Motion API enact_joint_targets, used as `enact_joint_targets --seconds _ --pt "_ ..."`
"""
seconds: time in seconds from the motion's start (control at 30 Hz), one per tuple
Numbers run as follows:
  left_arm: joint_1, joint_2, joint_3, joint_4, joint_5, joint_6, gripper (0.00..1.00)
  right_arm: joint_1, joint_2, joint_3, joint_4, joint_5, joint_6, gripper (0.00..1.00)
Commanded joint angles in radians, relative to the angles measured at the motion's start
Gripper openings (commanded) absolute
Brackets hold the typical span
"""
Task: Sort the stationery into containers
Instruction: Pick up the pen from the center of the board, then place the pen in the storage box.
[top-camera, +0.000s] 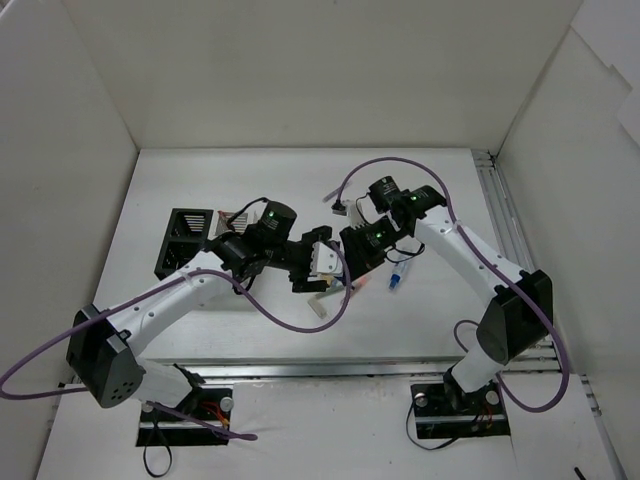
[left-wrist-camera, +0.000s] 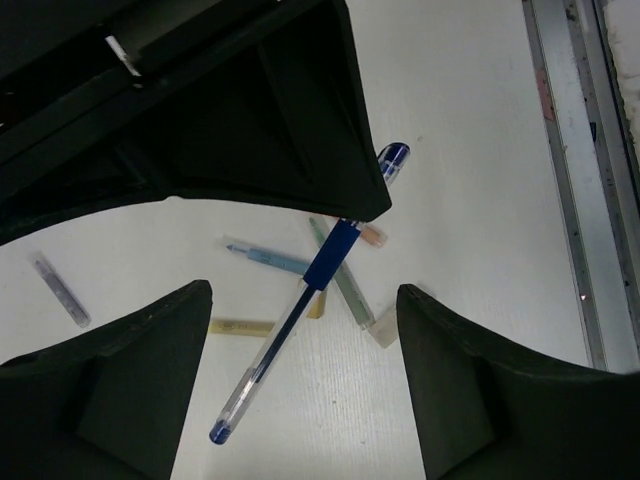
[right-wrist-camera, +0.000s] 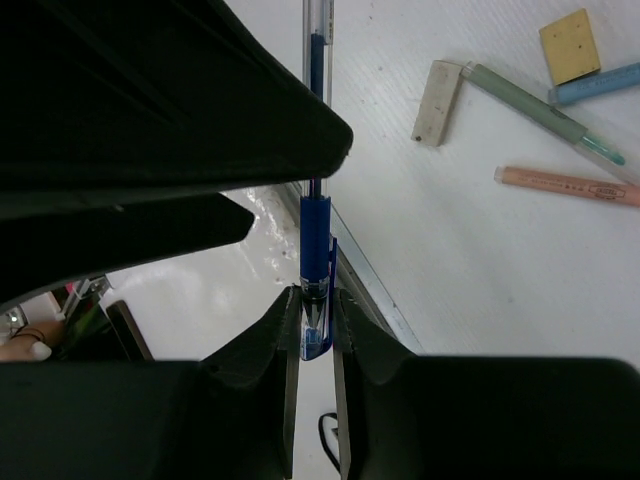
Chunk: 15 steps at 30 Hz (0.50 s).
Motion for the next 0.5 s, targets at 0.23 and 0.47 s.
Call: enact_joint_targets --seconds 0.23,0.47 --pt "-0.061 0.016 0.069 0.016 -0.118 -0.006 0.46 -0.003 -0.045 0.072 0.025 -0.077 0.094 0.0" --pt "-0.07 0.024 0.089 0.039 -0.138 -0.041 0.0 -0.006 -0.053 0.049 0.126 -0.093 0.175 0.0"
